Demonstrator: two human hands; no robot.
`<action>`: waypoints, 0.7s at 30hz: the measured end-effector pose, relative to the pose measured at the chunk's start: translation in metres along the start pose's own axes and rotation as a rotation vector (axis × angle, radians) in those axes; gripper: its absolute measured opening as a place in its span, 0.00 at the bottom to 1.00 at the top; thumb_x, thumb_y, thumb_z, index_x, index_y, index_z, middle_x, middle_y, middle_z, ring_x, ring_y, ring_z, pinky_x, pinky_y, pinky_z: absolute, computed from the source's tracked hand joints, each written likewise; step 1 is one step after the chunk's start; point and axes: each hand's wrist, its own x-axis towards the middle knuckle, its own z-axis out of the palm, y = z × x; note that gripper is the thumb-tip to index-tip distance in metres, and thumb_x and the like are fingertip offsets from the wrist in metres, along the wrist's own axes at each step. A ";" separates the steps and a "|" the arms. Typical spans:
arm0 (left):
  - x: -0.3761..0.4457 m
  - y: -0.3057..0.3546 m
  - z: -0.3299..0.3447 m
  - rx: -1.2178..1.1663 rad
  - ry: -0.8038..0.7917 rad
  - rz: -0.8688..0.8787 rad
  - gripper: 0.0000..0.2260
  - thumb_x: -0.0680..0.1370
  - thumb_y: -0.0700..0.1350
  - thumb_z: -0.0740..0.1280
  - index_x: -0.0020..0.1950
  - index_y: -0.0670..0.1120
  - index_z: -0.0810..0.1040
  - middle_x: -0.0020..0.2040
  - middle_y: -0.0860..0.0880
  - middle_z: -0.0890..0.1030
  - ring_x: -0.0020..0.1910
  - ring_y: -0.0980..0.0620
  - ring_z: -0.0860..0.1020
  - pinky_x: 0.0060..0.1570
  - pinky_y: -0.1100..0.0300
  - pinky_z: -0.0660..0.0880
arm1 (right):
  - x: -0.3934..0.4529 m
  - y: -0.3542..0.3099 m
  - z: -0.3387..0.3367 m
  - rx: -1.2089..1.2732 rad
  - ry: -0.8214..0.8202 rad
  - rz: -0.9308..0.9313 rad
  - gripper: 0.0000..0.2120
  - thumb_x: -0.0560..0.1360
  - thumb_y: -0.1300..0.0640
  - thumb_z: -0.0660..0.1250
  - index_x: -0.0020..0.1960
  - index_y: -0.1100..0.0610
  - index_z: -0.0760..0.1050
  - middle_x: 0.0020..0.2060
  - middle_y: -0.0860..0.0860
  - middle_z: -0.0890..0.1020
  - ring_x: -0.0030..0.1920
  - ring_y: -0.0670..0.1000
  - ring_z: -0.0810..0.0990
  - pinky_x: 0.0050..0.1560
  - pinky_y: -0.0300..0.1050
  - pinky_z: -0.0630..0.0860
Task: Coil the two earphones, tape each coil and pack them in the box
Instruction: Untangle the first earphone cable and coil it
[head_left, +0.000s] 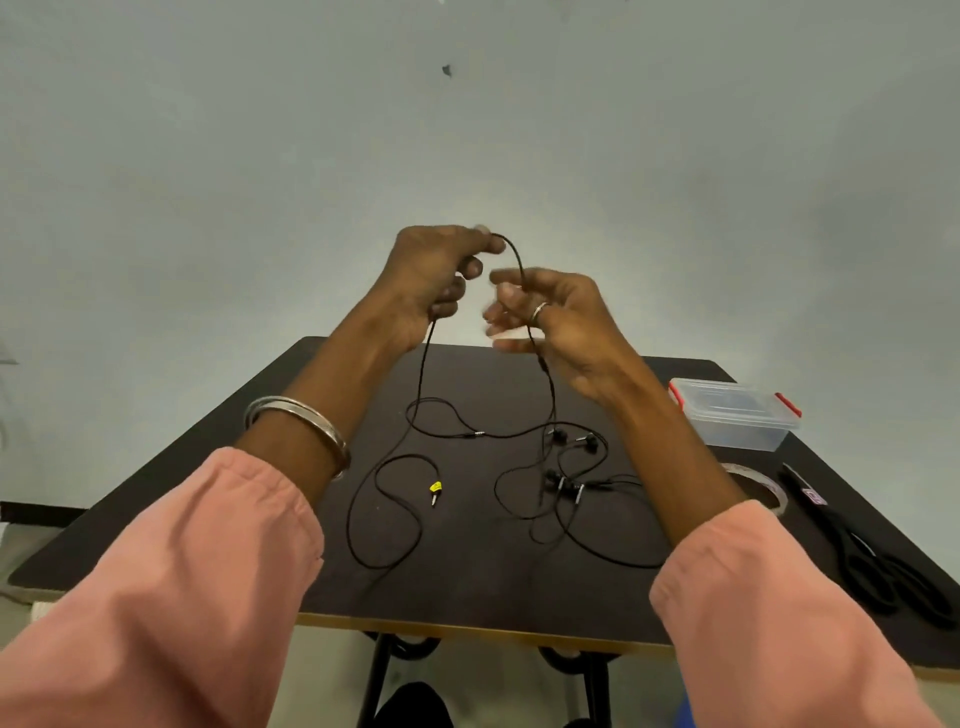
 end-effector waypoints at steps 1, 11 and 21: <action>-0.003 -0.004 -0.002 0.046 -0.011 0.006 0.10 0.77 0.49 0.67 0.46 0.43 0.84 0.28 0.52 0.70 0.24 0.56 0.59 0.22 0.64 0.55 | -0.001 0.001 -0.002 0.072 0.011 0.002 0.10 0.79 0.58 0.64 0.56 0.63 0.78 0.34 0.52 0.79 0.29 0.48 0.75 0.36 0.46 0.78; -0.027 -0.073 -0.061 0.228 -0.121 -0.096 0.12 0.77 0.52 0.68 0.42 0.44 0.84 0.25 0.52 0.66 0.27 0.53 0.58 0.23 0.65 0.56 | -0.025 0.055 -0.077 0.347 0.705 0.149 0.10 0.77 0.64 0.61 0.42 0.62 0.79 0.26 0.50 0.67 0.22 0.45 0.59 0.21 0.36 0.55; -0.035 -0.070 -0.009 0.321 -0.024 0.027 0.13 0.77 0.50 0.68 0.43 0.41 0.83 0.27 0.51 0.71 0.19 0.61 0.65 0.21 0.72 0.61 | -0.032 0.070 -0.025 -0.573 0.217 0.032 0.24 0.75 0.42 0.64 0.69 0.47 0.69 0.64 0.45 0.76 0.69 0.50 0.70 0.70 0.63 0.63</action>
